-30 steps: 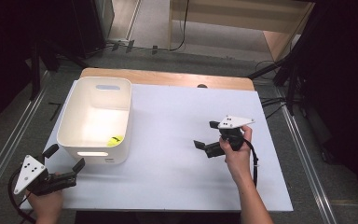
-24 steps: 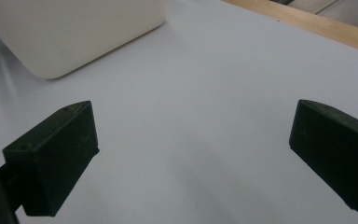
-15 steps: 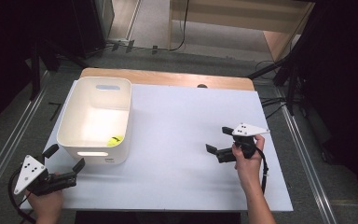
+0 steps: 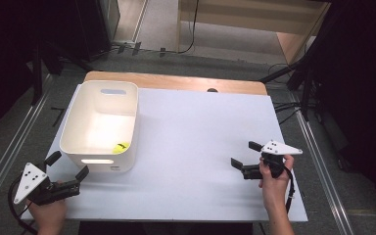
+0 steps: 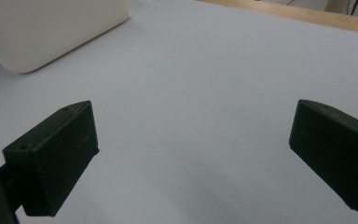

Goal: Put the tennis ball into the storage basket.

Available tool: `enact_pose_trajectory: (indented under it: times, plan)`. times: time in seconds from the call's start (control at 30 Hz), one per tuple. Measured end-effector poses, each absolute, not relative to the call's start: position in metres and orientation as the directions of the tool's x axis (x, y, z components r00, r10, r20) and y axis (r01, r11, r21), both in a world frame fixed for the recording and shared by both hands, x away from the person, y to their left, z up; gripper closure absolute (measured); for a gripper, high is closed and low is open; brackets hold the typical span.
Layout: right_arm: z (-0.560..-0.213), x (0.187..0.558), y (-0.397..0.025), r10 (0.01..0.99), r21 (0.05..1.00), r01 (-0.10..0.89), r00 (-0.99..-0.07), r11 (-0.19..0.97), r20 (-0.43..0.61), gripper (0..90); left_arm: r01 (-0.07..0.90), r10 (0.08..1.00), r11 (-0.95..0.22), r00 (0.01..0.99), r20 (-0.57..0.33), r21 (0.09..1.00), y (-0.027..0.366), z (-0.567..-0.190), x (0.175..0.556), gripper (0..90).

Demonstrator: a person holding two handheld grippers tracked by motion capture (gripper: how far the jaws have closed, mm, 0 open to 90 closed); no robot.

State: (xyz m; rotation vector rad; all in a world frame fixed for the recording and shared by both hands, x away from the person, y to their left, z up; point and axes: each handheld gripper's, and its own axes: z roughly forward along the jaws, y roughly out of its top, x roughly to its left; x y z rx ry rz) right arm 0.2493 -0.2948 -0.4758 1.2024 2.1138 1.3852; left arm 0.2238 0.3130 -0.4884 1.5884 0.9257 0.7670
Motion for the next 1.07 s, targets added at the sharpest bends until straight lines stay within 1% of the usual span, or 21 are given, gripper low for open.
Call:
enact_pose_trajectory:
  times: [0.33,0.6,0.63,0.73,0.8,0.9,1.07]
  plan:
    - [-0.488,0.224,-0.329,0.831,0.878,0.461,-0.532,0.125,0.161,0.2,0.172,0.874,-0.109,0.486,0.012,0.979,0.313,-0.489,0.224,0.0]
    - [-0.501,0.21,-0.348,0.853,0.884,0.463,-0.485,0.065,0.191,0.2,0.172,0.874,-0.103,0.485,0.007,0.98,0.313,-0.489,0.224,0.0]
    - [-0.502,0.208,-0.349,0.857,0.881,0.471,-0.475,0.054,0.201,0.2,0.171,0.874,-0.103,0.485,0.007,0.98,0.313,-0.489,0.224,0.0]
    - [-0.505,0.203,-0.355,0.868,0.888,0.456,-0.46,0.052,0.185,0.2,0.168,0.873,-0.098,0.488,0.003,0.981,0.313,-0.489,0.224,0.0]
    - [-0.506,0.198,-0.359,0.872,0.892,0.452,-0.446,0.024,0.203,0.2,0.171,0.872,-0.097,0.489,0.001,0.981,0.314,-0.488,0.224,0.0]
    - [-0.509,0.194,-0.361,0.876,0.895,0.445,-0.44,0.023,0.196,0.2,0.171,0.873,-0.086,0.487,-0.008,0.982,0.315,-0.488,0.223,0.0]
    - [-0.509,0.191,-0.363,0.875,0.895,0.446,-0.432,-0.002,0.218,0.2,0.172,0.873,-0.085,0.488,-0.01,0.981,0.315,-0.488,0.223,0.0]
